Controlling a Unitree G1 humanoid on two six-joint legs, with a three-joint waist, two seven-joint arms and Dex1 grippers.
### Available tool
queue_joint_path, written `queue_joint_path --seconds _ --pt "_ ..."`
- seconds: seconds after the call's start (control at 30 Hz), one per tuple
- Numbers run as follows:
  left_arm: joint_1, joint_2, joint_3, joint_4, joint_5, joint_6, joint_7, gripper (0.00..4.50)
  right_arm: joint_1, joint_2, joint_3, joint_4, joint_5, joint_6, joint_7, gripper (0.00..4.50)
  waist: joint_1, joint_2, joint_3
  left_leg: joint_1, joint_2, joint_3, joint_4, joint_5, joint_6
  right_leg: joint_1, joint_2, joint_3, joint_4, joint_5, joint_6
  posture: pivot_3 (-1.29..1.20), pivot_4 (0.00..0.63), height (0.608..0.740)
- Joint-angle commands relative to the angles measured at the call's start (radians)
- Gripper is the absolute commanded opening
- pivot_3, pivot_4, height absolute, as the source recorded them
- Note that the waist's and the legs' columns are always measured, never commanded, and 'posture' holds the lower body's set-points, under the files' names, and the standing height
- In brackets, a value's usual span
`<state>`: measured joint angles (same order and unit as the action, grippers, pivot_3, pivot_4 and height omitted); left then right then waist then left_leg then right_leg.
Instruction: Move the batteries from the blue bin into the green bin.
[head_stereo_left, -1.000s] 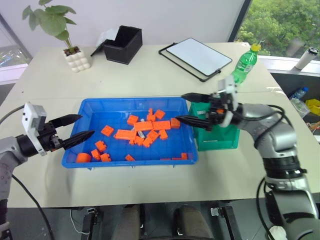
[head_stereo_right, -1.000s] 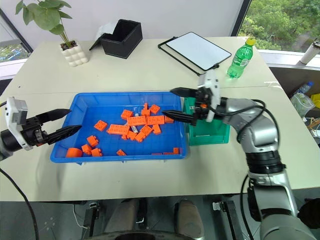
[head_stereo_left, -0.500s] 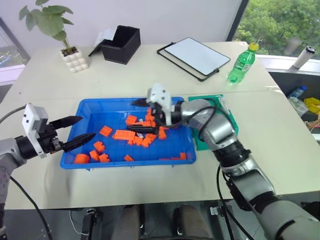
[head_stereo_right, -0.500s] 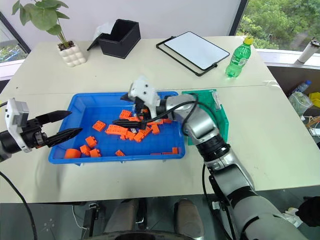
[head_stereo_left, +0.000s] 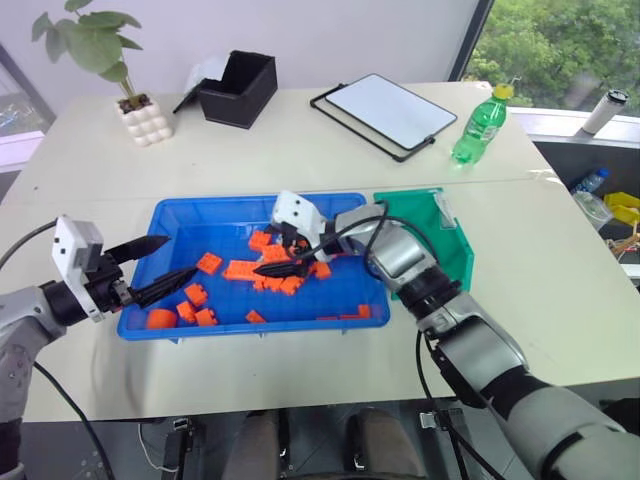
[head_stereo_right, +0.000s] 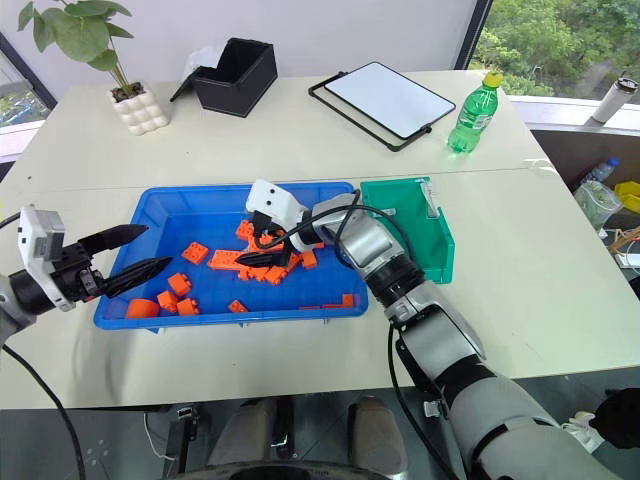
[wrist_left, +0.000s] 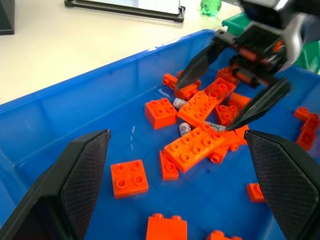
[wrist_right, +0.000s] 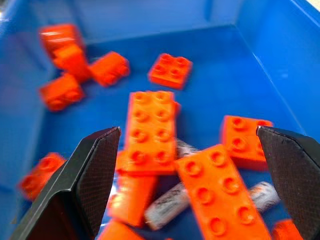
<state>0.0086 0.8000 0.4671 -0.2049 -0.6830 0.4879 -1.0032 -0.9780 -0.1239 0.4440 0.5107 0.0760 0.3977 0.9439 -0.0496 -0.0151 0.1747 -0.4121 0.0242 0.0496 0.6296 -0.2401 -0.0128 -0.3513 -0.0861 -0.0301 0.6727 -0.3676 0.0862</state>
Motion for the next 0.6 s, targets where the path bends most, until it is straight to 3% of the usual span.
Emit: queue_joint_path --seconds 0.03,0.23,0.6 --pt "0.004 -0.009 0.024 -0.031 -0.008 -0.025 0.012 4.5 -0.054 0.048 -0.014 0.035 -0.034 -0.025 -0.039 4.47 -0.001 0.0 0.0 0.0 0.0 0.0 0.0 0.0 0.0 -0.001 0.0 0.0 0.001 0.0 0.0 0.0 0.15 0.74" --pt "0.008 -0.026 0.021 -0.042 -0.006 -0.034 0.026 4.5 -0.061 0.083 0.002 0.034 -0.069 -0.005 -0.03 4.47 -0.007 0.0 0.0 0.0 0.0 0.002 0.0 0.0 0.0 -0.004 -0.001 0.0 0.008 0.001 -0.001 0.0 0.15 0.74" --pt "0.02 -0.041 0.019 -0.042 -0.007 -0.05 0.041 4.5 0.019 0.058 0.084 -0.188 -0.086 0.128 0.065 4.47 -0.017 0.0 0.0 0.0 0.0 0.002 0.0 0.0 0.0 -0.005 -0.001 0.0 0.008 0.001 -0.001 0.0 0.15 0.74"
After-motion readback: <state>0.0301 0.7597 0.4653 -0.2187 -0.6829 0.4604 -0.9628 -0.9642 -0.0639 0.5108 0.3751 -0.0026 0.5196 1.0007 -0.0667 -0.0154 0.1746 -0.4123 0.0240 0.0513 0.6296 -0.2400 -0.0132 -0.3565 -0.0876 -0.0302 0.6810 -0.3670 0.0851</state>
